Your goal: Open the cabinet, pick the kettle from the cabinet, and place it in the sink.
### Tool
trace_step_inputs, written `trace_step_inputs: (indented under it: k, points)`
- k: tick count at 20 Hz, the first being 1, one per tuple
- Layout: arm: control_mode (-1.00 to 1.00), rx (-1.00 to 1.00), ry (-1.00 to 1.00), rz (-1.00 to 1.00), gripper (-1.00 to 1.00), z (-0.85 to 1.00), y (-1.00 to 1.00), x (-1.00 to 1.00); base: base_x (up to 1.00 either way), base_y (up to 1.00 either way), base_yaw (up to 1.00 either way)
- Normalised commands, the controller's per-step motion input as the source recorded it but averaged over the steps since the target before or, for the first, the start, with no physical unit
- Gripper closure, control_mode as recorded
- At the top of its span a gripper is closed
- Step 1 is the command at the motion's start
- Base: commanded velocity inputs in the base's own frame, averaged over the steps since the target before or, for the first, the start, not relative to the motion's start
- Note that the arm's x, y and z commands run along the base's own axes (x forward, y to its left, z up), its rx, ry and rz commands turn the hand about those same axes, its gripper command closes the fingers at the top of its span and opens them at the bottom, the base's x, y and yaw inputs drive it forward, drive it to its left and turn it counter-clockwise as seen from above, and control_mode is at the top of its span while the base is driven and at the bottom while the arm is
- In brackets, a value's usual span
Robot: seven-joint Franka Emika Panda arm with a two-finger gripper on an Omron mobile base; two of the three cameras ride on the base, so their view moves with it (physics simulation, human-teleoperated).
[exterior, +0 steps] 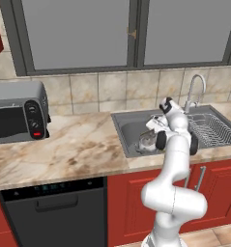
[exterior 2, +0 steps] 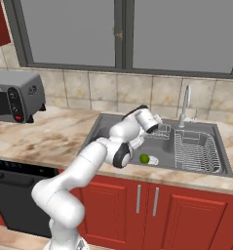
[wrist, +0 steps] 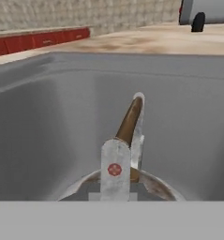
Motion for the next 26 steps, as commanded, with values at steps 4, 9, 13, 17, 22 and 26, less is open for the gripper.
trace_step_inputs:
  k: [4,9,13,17,22,26]
  points:
    - [-1.00,0.00,0.02,0.00,1.00,-0.24,-0.13,0.45,0.00,0.00,0.00]
    - [-1.00,0.02,0.11,0.00,1.00,-0.24,-0.13,0.52,0.00,0.00,0.00]
    - [-1.00,0.01,0.15,0.00,1.00,-0.26,-0.14,0.56,0.00,0.00,0.00]
    - [-1.00,0.03,0.21,0.00,1.00,-0.26,-0.20,0.56,0.00,0.00,0.00]
    - [-1.00,0.01,0.19,0.00,1.00,-0.26,-0.22,0.55,0.00,0.00,0.00]
    - [-1.00,0.00,0.12,0.00,1.00,-0.32,-0.23,0.49,0.00,0.00,0.00]
